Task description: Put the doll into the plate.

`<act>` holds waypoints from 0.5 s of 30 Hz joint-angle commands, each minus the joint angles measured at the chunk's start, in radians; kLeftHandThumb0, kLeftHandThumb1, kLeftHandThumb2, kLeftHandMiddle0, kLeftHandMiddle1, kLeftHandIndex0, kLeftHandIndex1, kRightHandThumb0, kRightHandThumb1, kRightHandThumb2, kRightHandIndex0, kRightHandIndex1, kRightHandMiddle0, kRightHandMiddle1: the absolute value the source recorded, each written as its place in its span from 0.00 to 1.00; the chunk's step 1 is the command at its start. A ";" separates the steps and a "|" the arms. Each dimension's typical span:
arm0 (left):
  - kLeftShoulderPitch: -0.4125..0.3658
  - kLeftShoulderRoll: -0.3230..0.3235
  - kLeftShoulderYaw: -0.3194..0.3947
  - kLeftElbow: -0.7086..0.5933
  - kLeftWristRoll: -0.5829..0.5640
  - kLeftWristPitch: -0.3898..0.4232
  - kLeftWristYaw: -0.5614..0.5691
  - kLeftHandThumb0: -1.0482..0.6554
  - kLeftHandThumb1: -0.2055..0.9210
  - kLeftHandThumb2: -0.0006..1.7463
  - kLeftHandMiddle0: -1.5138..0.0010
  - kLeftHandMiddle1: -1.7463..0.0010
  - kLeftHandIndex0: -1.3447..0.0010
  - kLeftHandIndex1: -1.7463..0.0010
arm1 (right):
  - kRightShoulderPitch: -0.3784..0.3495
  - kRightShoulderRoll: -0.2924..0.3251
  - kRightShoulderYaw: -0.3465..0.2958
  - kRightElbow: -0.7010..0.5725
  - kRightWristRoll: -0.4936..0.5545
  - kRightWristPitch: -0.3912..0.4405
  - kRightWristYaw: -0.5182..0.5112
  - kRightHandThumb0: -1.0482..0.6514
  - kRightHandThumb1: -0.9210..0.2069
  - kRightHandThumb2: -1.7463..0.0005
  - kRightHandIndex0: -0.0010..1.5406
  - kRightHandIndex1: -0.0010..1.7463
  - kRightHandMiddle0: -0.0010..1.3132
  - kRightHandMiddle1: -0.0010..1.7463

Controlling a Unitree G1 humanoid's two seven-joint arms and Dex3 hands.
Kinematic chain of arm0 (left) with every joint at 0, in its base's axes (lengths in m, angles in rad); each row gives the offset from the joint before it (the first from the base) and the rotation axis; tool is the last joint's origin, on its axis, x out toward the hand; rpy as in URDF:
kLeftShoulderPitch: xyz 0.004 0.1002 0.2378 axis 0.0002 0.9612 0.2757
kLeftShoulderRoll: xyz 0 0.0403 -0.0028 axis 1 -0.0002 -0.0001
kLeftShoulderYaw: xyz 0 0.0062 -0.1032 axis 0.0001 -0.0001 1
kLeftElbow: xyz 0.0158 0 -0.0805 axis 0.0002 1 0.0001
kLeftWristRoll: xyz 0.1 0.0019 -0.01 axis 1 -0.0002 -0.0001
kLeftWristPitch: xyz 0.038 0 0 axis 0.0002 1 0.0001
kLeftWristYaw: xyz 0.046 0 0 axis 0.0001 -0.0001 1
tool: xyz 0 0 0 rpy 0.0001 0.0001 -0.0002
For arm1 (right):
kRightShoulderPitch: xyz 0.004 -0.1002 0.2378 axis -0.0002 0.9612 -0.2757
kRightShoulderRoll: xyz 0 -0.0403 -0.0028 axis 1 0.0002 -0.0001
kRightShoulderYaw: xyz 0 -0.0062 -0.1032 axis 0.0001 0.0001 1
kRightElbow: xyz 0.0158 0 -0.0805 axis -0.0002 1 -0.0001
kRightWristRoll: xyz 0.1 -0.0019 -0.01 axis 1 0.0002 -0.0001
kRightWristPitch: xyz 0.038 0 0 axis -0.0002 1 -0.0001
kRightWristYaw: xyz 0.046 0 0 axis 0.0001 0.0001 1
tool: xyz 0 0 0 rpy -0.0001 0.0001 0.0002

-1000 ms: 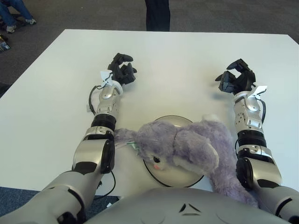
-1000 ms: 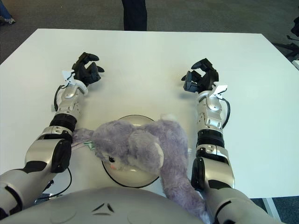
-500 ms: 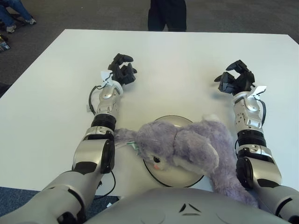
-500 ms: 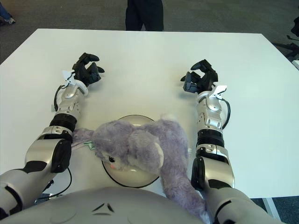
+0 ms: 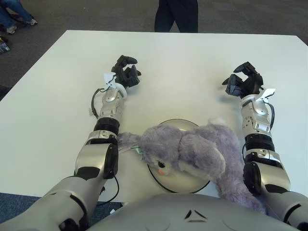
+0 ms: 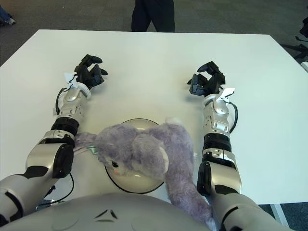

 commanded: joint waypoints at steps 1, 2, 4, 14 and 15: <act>-0.016 -0.002 0.002 -0.007 -0.003 0.008 -0.008 0.61 0.49 0.74 0.68 0.00 0.65 0.00 | -0.023 -0.006 -0.005 0.009 0.006 0.004 -0.008 0.62 0.74 0.16 0.60 0.79 0.45 1.00; -0.015 -0.003 0.002 -0.007 -0.004 0.009 -0.008 0.61 0.49 0.74 0.68 0.00 0.65 0.00 | -0.022 -0.005 -0.005 0.012 0.004 -0.001 -0.013 0.62 0.74 0.16 0.60 0.79 0.45 1.00; -0.015 -0.004 0.004 -0.008 -0.006 0.011 -0.007 0.61 0.49 0.74 0.68 0.00 0.66 0.00 | -0.023 0.001 -0.008 0.019 -0.002 -0.013 -0.030 0.62 0.74 0.15 0.60 0.80 0.44 1.00; -0.011 -0.007 0.006 -0.014 -0.010 0.010 -0.006 0.61 0.51 0.73 0.69 0.00 0.66 0.00 | -0.028 0.016 -0.002 0.049 -0.023 -0.044 -0.100 0.61 0.80 0.11 0.63 0.81 0.46 1.00; -0.011 -0.007 0.005 -0.015 -0.009 0.009 -0.006 0.61 0.51 0.73 0.69 0.00 0.66 0.00 | -0.028 0.017 0.000 0.051 -0.023 -0.047 -0.102 0.61 0.80 0.11 0.62 0.83 0.46 1.00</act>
